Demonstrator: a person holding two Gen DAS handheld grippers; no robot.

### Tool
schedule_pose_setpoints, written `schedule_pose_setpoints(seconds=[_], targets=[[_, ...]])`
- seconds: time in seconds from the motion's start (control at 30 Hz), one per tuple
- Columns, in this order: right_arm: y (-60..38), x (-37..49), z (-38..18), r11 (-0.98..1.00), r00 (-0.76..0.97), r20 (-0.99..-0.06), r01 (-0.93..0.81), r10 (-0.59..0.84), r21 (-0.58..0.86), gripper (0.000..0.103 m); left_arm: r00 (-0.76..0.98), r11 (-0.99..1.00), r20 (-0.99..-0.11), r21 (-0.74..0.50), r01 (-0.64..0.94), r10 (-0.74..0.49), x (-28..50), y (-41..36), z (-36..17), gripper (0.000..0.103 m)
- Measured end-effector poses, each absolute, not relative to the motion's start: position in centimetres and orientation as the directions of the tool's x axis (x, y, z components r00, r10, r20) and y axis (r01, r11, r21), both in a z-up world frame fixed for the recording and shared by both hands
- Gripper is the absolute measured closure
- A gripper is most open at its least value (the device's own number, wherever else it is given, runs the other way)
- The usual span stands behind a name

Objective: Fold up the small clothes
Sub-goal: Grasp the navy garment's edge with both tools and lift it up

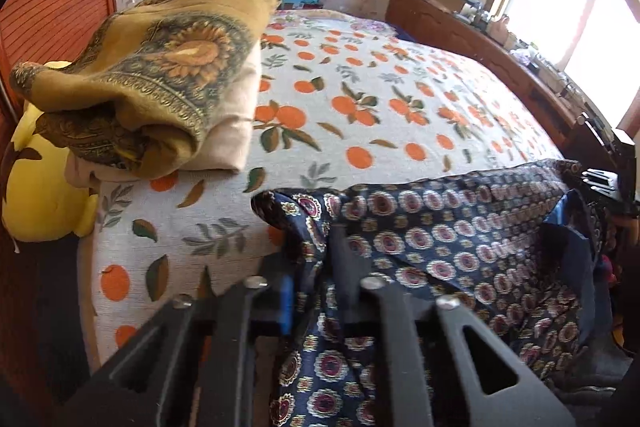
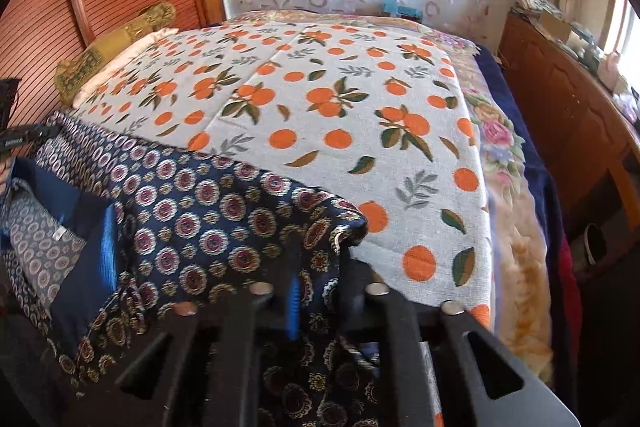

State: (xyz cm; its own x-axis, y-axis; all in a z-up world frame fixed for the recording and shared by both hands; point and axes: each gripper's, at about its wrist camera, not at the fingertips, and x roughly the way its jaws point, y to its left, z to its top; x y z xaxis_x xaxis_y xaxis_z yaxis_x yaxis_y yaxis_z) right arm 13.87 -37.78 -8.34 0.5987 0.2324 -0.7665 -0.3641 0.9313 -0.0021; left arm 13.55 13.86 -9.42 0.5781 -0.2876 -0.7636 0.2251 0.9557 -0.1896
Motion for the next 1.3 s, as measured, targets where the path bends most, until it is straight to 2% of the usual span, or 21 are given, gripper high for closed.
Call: schedule_pose_setpoints(seconds=[0.13,0.3,0.63,0.83,1.03,1.3], targets=[[-37.5,13.1,-8.1,0.930,0.612,-0.757,-0.368,0.229,-0.016,0.096,0.631,0.960,-0.726,-0.168,0.225,-0.275,12.3,13.4,-7.8,0.095],[-37.9,11.6,-6.1,0.935,0.668,-0.702,-0.355,0.247,-0.009,0.097,0.698,0.959,-0.660,-0.149,0.241,-0.278,10.7,12.7,-4.5,0.096],[-37.4,9.1,3.2,0.927,0.810,-0.525,-0.361,0.260,-0.098,0.097,0.817,0.952,-0.494,-0.090,0.292,-0.297,9.7,10.5,4.1,0.097],[-37.2,10.9,8.1,0.928,0.862,-0.451,-0.335,0.231,-0.165,0.097,0.860,0.962,-0.436,-0.070,0.263,-0.267,13.7,11.6,8.2,0.097],[-37.1,17.5,9.5,0.941,0.890,-0.426,-0.270,0.162,-0.206,0.097,0.859,0.979,-0.472,-0.050,0.199,-0.199,21.4,12.1,7.9,0.097],[-33.9,27.5,3.1,0.960,0.834,-0.550,-0.191,0.048,-0.206,0.096,0.773,0.984,-0.613,-0.035,0.177,-0.161,28.3,10.6,1.4,0.094]])
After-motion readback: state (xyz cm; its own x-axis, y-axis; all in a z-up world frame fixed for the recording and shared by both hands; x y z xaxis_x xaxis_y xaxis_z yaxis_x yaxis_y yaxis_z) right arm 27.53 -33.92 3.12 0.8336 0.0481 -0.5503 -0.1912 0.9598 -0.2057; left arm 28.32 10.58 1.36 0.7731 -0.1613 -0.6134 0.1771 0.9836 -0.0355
